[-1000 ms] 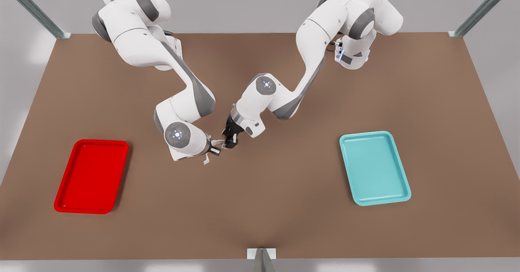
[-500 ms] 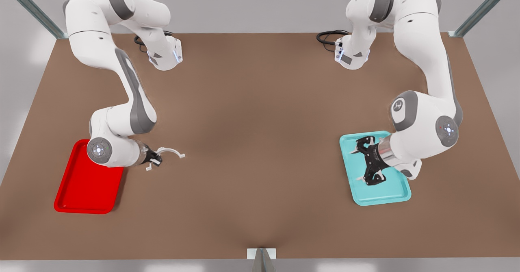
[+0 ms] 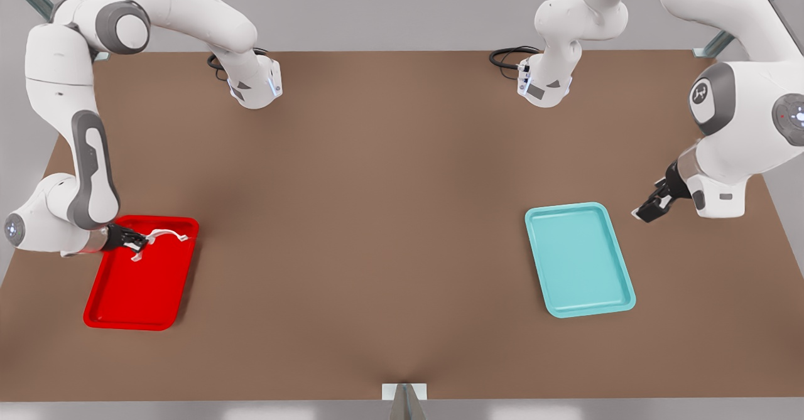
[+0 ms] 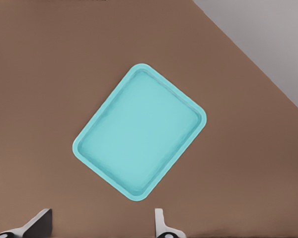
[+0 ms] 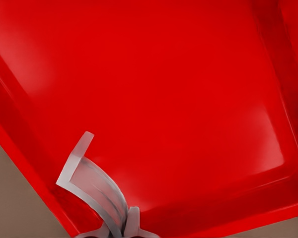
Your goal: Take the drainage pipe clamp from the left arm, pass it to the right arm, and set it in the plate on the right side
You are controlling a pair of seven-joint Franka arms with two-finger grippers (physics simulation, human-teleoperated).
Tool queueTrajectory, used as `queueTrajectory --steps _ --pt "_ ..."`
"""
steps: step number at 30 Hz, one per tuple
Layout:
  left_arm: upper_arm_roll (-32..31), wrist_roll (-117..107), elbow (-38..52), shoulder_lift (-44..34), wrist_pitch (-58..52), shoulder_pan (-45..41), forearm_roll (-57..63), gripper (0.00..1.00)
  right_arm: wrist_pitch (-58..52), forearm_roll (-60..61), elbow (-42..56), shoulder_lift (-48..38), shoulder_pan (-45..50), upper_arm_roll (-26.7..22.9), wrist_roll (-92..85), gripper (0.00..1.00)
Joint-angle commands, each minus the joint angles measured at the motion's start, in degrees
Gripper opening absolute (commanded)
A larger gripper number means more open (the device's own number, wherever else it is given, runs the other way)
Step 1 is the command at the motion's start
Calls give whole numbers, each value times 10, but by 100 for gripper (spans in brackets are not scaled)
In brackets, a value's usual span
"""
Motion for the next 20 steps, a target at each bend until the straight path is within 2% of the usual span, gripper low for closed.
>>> queueTrajectory --steps 1,2,4,5,7,8,10,11,12,14,15,20 --pt "0 420 0 0 -2 0 1 100 33 -2 8 6 -9 -1 -444 79" --pt "0 420 0 0 -2 0 0 100 33 -2 8 6 -12 -1 -447 100" --pt "0 420 1 0 -2 0 2 100 19 -4 15 -2 -10 5 -449 100" --pt "0 421 1 0 -2 0 3 100 -37 -5 46 -24 1 9 -441 100" --pt "0 420 4 14 10 0 4 100 -76 -42 61 -124 73 20 -359 100" --pt "0 420 4 15 10 0 4 100 -104 -55 65 -170 103 48 -278 100" --pt "-1 423 4 18 27 -1 3 100 -184 -60 113 -207 108 145 -124 100" --pt "-1 423 4 21 30 -2 3 100 -222 -58 139 -233 103 155 -114 100" --pt "-2 423 4 22 36 -2 3 100 -271 -57 135 -275 109 148 -112 100" --pt "-2 423 5 26 37 -2 4 100 -298 -37 131 -301 279 -62 -119 100" --pt "-2 424 5 26 39 -2 4 100 -298 -11 130 -304 328 -132 -122 100" --pt "-2 424 5 26 39 -2 4 100 -294 15 131 -295 331 -118 -103 100"
